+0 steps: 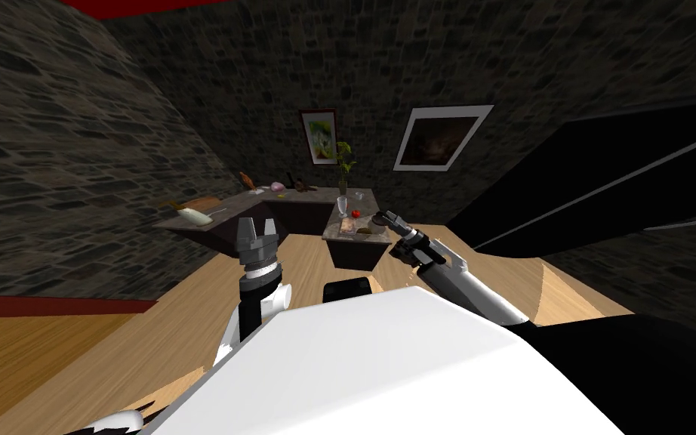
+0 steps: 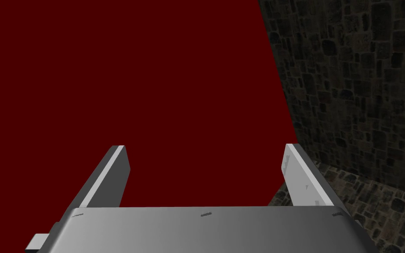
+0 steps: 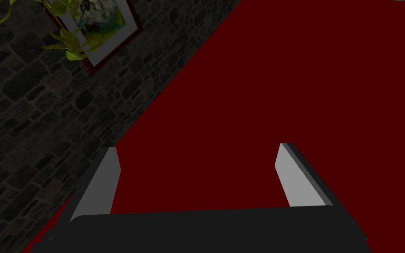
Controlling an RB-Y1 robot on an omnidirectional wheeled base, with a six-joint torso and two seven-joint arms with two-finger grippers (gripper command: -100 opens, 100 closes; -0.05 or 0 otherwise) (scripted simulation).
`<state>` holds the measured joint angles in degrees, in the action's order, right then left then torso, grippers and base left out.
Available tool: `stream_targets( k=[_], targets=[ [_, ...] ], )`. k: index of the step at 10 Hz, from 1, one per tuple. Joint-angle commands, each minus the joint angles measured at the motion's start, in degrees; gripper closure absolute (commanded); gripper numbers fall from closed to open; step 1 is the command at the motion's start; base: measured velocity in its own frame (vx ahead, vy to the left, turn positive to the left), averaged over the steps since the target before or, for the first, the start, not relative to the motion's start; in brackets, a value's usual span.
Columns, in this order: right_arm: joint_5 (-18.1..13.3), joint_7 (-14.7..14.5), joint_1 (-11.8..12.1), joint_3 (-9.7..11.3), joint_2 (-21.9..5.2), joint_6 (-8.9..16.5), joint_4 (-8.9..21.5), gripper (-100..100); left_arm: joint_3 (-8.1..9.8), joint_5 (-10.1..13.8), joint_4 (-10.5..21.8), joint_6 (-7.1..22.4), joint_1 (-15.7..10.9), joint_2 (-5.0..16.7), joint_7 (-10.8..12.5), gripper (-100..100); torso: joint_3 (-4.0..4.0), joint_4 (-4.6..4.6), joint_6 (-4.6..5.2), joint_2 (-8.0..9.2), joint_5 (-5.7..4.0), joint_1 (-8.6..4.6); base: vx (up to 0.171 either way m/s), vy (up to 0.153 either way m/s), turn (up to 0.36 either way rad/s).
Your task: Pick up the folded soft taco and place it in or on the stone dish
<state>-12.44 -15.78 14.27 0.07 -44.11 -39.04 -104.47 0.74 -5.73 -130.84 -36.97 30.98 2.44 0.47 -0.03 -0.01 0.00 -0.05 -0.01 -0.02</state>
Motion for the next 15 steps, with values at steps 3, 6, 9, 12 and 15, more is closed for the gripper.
stream_targets(
  k=[3,6,9,12,15],
  targets=[
    [-1.1,-0.2,-0.7,0.2,-4.8,-1.1,2.5,-100,0.00,0.0,0.0,0.0,0.0,0.0,0.0,0,0.00,0.00,0.00,0.01,0.00,0.01,0.005,-0.005,0.085],
    [-2.9,-0.1,-1.6,1.1,-9.9,-2.0,5.7,-100,0.00,0.0,0.0,0.0,0.0,0.0,0.0,0,0.01,0.00,0.03,0.02,0.00,0.03,0.003,0.002,0.108],
    [-4.9,0.4,-1.9,2.5,-14.5,-2.7,8.9,-100,0.00,0.0,0.0,0.0,0.0,0.0,0.0,0,0.01,0.00,0.00,0.02,0.01,0.07,0.002,0.010,0.159],
    [-6.0,0.7,-1.9,3.4,-18.4,-2.9,10.3,-100,0.00,0.0,0.0,0.0,0.0,0.0,0.0,0,0.01,0.00,0.00,0.02,0.01,0.11,-0.001,0.015,0.114],
    [-8.3,1.6,-1.5,5.4,-23.2,-3.2,13.1,-100,0.00,0.0,0.0,0.0,0.0,0.0,0.0,0,0.02,0.01,0.05,0.04,0.02,0.11,-0.001,0.022,0.131]
  ],
)
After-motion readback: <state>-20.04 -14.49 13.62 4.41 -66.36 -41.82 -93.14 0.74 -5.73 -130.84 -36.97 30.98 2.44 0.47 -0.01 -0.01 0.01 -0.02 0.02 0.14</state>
